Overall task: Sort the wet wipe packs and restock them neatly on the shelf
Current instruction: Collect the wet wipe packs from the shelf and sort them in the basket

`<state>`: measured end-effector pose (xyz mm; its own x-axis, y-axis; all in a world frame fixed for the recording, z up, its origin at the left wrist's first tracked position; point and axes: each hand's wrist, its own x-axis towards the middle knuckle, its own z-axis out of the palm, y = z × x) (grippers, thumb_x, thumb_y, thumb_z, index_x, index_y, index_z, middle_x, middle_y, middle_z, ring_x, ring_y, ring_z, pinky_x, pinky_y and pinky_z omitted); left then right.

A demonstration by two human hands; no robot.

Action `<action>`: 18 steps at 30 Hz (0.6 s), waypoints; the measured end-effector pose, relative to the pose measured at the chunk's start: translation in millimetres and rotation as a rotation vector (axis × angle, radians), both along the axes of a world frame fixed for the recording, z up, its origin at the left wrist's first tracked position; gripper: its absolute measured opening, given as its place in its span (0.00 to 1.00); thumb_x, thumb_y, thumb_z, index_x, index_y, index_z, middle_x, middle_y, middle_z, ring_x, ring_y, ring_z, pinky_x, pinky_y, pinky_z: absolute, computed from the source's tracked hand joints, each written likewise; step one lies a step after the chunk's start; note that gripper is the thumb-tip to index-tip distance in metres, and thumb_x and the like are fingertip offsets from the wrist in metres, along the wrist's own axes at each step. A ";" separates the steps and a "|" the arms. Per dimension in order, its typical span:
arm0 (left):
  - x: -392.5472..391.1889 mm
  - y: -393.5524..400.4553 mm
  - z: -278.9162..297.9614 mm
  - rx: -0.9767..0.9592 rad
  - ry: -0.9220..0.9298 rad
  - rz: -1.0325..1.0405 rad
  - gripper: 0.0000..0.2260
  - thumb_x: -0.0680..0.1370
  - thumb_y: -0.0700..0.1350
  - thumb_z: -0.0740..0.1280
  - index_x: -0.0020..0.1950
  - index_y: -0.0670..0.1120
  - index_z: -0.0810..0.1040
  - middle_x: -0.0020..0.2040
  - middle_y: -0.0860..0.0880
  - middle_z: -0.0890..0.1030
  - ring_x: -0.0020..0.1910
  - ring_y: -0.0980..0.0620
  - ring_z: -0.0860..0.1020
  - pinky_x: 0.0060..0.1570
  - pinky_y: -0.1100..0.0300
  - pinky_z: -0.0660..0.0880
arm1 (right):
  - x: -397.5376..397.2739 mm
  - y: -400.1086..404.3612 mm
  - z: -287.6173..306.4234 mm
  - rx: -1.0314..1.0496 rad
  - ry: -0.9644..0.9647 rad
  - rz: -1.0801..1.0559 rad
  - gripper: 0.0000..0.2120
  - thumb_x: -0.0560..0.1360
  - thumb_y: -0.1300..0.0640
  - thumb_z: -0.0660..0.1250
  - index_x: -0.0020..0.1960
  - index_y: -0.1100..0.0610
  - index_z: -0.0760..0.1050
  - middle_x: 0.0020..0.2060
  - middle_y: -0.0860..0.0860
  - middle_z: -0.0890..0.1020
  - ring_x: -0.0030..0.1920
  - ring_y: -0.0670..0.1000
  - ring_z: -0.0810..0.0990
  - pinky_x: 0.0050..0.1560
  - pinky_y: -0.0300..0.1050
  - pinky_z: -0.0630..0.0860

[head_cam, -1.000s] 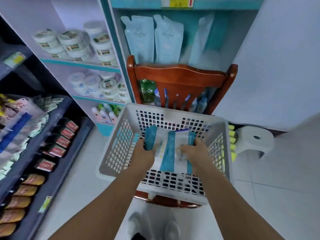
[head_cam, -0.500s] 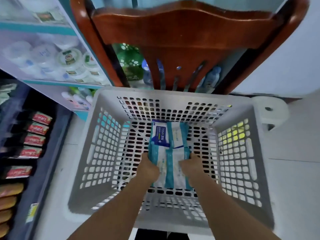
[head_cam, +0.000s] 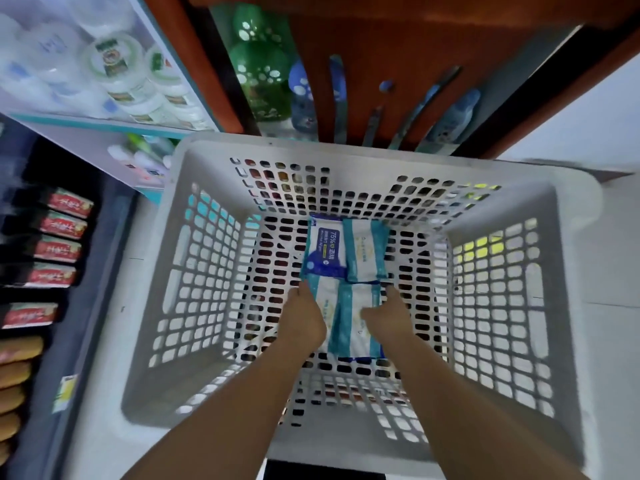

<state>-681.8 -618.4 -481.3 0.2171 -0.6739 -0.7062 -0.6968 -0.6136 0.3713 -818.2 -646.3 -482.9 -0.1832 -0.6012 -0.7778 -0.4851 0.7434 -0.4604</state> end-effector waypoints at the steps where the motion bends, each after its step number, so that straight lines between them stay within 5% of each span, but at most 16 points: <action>1: -1.0 1.1 10.4 -0.024 -0.028 -0.067 0.27 0.76 0.35 0.63 0.74 0.42 0.59 0.66 0.41 0.69 0.62 0.45 0.71 0.61 0.54 0.72 | -1.0 0.5 9.4 -0.035 -0.004 0.058 0.16 0.72 0.66 0.65 0.59 0.56 0.71 0.45 0.53 0.79 0.42 0.53 0.78 0.36 0.41 0.73; 3: -4.8 4.8 34.0 -0.093 -0.115 -0.218 0.28 0.78 0.38 0.63 0.76 0.44 0.56 0.69 0.43 0.66 0.65 0.46 0.69 0.64 0.54 0.70 | -2.6 1.9 32.0 -0.108 0.015 0.214 0.22 0.73 0.64 0.65 0.67 0.55 0.69 0.55 0.54 0.79 0.50 0.54 0.79 0.47 0.49 0.79; 6: -11.9 12.4 71.4 -0.215 -0.281 -0.384 0.27 0.78 0.41 0.65 0.74 0.45 0.58 0.70 0.45 0.67 0.66 0.46 0.68 0.65 0.54 0.67 | -4.3 3.5 76.9 -0.264 0.149 0.551 0.25 0.76 0.60 0.65 0.71 0.56 0.65 0.67 0.53 0.72 0.66 0.53 0.70 0.68 0.49 0.67; 12: -3.8 42.8 151.9 -0.355 -0.441 -0.384 0.23 0.78 0.43 0.64 0.72 0.47 0.62 0.69 0.47 0.68 0.69 0.47 0.64 0.69 0.55 0.58 | 1.6 17.3 163.0 -0.508 0.246 0.937 0.24 0.78 0.54 0.61 0.72 0.55 0.62 0.71 0.51 0.66 0.71 0.52 0.63 0.71 0.47 0.58; 18: 28.3 95.2 244.6 -0.381 -0.510 -0.154 0.22 0.80 0.45 0.60 0.73 0.49 0.61 0.71 0.48 0.66 0.70 0.47 0.64 0.71 0.54 0.58 | 31.5 43.6 238.0 -0.634 0.199 1.147 0.26 0.80 0.51 0.59 0.75 0.52 0.55 0.75 0.48 0.60 0.75 0.50 0.57 0.75 0.48 0.54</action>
